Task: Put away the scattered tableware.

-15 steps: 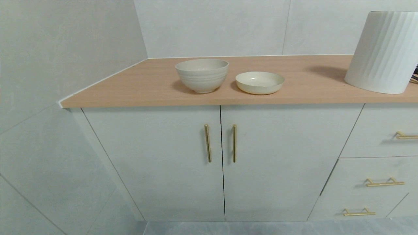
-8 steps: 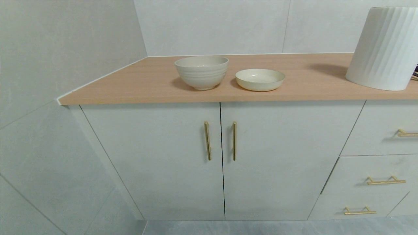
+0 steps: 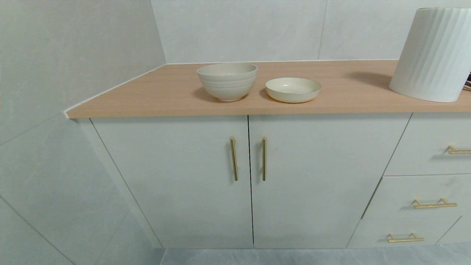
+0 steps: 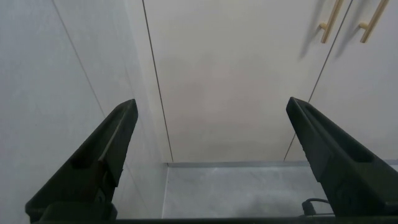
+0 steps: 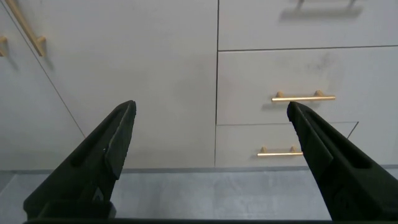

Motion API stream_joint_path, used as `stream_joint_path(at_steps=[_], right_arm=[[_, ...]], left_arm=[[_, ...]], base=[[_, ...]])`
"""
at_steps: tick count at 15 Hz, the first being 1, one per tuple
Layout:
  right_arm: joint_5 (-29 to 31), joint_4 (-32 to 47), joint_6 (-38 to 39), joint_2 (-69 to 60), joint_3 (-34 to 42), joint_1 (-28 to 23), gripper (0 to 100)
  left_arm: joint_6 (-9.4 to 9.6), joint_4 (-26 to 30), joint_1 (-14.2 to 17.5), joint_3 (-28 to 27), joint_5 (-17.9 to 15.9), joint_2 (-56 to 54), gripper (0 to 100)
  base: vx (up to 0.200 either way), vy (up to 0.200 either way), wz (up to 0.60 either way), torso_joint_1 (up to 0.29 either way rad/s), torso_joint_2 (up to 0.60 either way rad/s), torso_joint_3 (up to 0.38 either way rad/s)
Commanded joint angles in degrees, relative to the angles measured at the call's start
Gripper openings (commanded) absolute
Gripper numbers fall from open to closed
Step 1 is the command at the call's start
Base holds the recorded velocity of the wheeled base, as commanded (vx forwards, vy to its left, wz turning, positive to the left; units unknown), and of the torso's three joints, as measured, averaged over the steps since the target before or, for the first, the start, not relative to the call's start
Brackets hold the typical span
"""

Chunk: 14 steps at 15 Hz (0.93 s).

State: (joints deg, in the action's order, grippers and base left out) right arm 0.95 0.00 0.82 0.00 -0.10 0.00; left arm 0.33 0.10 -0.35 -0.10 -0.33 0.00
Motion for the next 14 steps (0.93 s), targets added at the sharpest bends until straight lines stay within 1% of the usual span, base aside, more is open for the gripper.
stream_joint_path(at_steps=[1,4,5,6,7,9,11,13,14], right_arm=[[-0.1,0.0,-0.5,0.1,0.0,0.1,100],[-1.1,-0.3,-0.7,0.0,-0.3,0.0,100],[-5.6,-1.5,0.4,0.4,-5.1,0.2,100],[-8.7,-1.0,1.2,2.0,-6.3,0.4,100],[-11.8,-0.6,1.2,5.3,-7.0,0.4,100],[-14.2,-0.5,1.2,11.2,-8.6,0.4,100],[-14.9,-0.5,1.1,17.7,-10.5,0.5,100],[-15.1,-0.8,0.9,27.4,-13.8,0.7,100],[-16.4,-1.1,0.2,31.6,-14.8,1.8,100]], left_arm=[[0.02,0.0,0.0,0.0,0.0,0.1,100],[0.02,0.0,0.0,0.0,0.0,0.1,100],[-0.07,0.0,0.0,0.0,0.0,0.1,100],[0.02,0.0,0.0,0.0,0.0,0.1,100],[-0.07,0.0,0.0,0.0,0.0,0.1,100],[-0.07,0.0,0.0,0.0,0.0,0.1,100],[-0.07,0.0,0.0,0.0,0.0,0.1,100],[-0.07,-0.1,0.0,0.0,0.0,0.1,100],[-0.07,-0.1,0.0,0.0,0.0,0.1,100]], base=[[0.000,0.000,0.00,0.000,0.00,0.000],[0.000,0.000,0.00,0.000,0.00,0.000],[0.000,0.000,0.00,0.000,0.00,0.000],[0.000,0.000,0.00,0.000,0.00,0.000],[0.000,0.000,0.00,0.000,0.00,0.000],[0.000,0.000,0.00,0.000,0.00,0.000],[0.000,0.000,0.00,0.000,0.00,0.000],[0.000,0.000,0.00,0.000,0.00,0.000],[0.000,0.000,0.00,0.000,0.00,0.000]])
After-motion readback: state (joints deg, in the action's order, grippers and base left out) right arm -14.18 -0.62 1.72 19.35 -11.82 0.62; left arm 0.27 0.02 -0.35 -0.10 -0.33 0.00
